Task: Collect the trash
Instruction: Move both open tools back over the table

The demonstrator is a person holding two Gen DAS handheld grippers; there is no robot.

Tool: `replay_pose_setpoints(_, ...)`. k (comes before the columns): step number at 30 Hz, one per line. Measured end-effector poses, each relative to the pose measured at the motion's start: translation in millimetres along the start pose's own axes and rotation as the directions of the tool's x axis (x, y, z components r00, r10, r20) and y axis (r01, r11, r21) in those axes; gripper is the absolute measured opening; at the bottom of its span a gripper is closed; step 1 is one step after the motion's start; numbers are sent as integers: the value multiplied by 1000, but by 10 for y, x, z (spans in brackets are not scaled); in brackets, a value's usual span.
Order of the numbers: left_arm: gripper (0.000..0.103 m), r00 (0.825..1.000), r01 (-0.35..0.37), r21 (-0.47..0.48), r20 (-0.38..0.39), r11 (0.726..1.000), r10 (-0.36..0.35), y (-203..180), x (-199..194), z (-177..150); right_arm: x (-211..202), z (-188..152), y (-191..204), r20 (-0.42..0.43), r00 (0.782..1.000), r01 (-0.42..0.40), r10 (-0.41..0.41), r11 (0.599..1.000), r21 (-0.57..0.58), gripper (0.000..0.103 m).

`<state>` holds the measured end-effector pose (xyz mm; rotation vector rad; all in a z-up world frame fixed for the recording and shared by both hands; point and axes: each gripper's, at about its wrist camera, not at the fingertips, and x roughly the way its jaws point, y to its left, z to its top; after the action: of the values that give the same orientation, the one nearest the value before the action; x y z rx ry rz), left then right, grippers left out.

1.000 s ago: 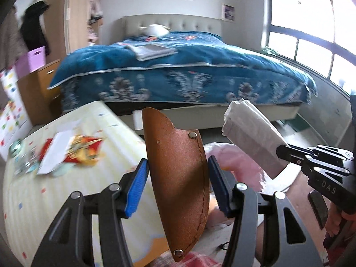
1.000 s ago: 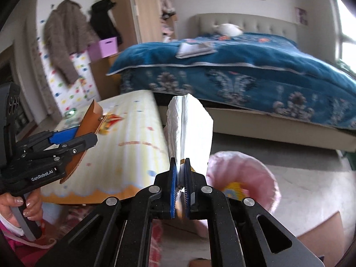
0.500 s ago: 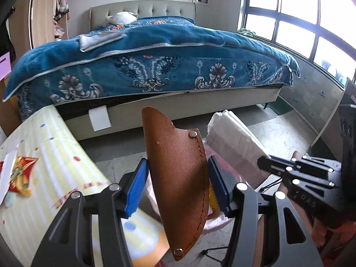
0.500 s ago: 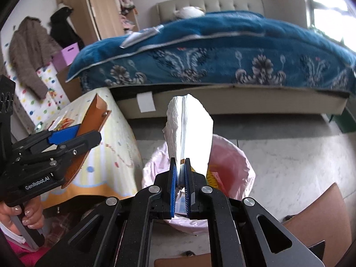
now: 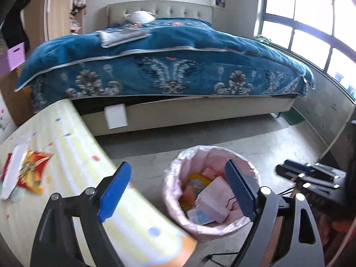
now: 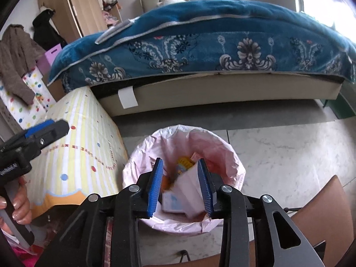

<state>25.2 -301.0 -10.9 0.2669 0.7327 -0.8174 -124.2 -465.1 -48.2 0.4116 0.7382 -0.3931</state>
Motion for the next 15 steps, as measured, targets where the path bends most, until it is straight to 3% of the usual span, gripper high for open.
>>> replay_pose_setpoints(8, 85, 994, -107, -69, 26, 992, 109, 488, -557, -300, -179, 23, 436, 28, 997, -71, 74, 994, -88, 37)
replay_pose_setpoints(15, 85, 976, -203, -182, 37, 962, 213, 1063, -1086, -611, -294, -21, 1112, -3, 989, -148, 150, 967, -208, 38)
